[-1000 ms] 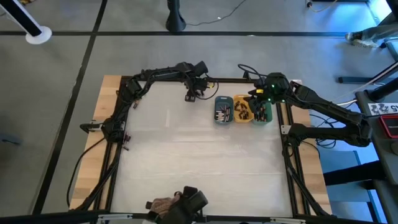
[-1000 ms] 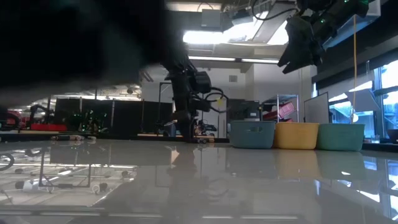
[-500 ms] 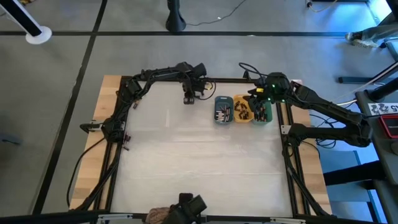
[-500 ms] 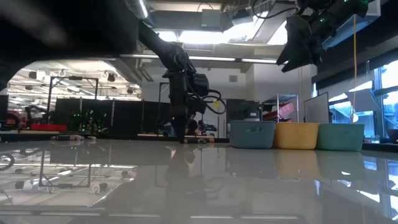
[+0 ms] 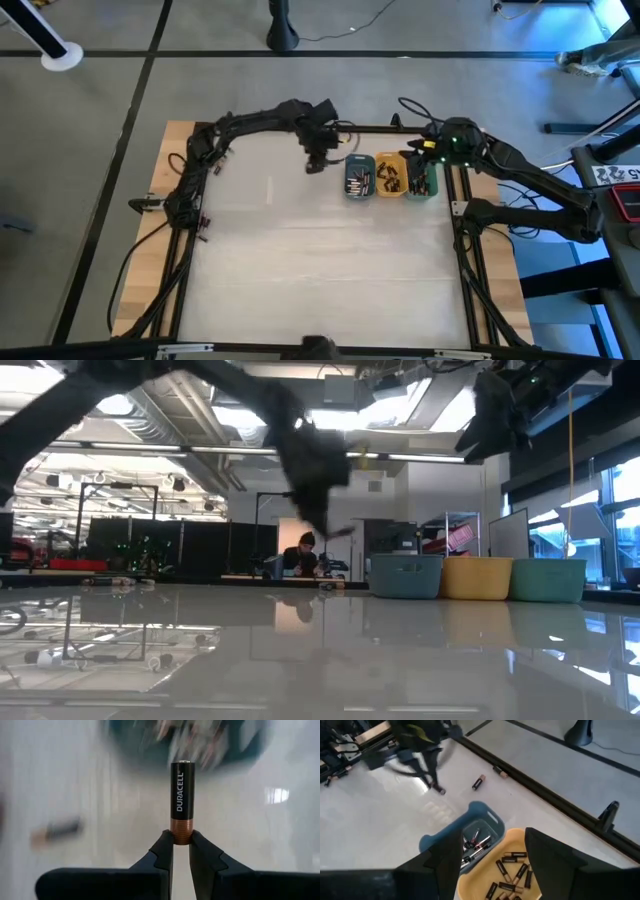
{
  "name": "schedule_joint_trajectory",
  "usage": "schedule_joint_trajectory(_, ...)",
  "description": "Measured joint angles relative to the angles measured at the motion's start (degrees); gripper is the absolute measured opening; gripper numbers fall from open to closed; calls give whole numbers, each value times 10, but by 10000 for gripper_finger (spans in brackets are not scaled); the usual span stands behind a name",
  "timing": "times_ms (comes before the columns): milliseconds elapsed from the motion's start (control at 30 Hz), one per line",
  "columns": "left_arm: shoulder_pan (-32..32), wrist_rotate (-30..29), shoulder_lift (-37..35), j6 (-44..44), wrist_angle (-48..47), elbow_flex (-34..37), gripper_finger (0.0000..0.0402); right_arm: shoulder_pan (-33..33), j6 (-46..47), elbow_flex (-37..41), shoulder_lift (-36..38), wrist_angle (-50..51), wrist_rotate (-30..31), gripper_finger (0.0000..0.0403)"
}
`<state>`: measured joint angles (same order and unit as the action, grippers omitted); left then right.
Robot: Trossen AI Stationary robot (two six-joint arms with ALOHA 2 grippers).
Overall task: Sort batteries
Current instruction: Put the black battery into the green bin
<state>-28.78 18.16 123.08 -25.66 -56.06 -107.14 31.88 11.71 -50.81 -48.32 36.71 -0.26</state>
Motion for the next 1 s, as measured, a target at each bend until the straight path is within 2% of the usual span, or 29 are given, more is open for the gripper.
schedule_joint_trajectory(167, 60, -1, -3, 81, 167, 0, 29, 0, 0, 0, 19, 3, 9, 216)
schedule_joint_trajectory(367, 120, -63, 40, 166, 431, -1, 29, 0, 5, 0, 40, 20, 28, 216)
schedule_joint_trajectory(433, 130, -66, 62, 185, 498, -4, 29, 0, 13, 0, 49, 22, 29, 216)
schedule_joint_trajectory(500, 132, -67, 88, 208, 526, -31, 29, 0, 18, 0, 61, 23, 29, 216)
schedule_joint_trajectory(667, 124, -67, 171, 236, 524, -144, 29, 0, 33, 0, 87, 24, 28, 216)
schedule_joint_trajectory(833, 121, -30, 258, 299, 518, -276, 29, 0, 45, 0, 103, 23, 28, 216)
schedule_joint_trajectory(900, 121, -28, 270, 320, 555, -271, 29, 0, 46, 0, 105, 24, 28, 216)
schedule_joint_trajectory(1000, 121, -37, 287, 357, 557, -267, 29, 0, 46, 0, 104, 22, 27, 216)
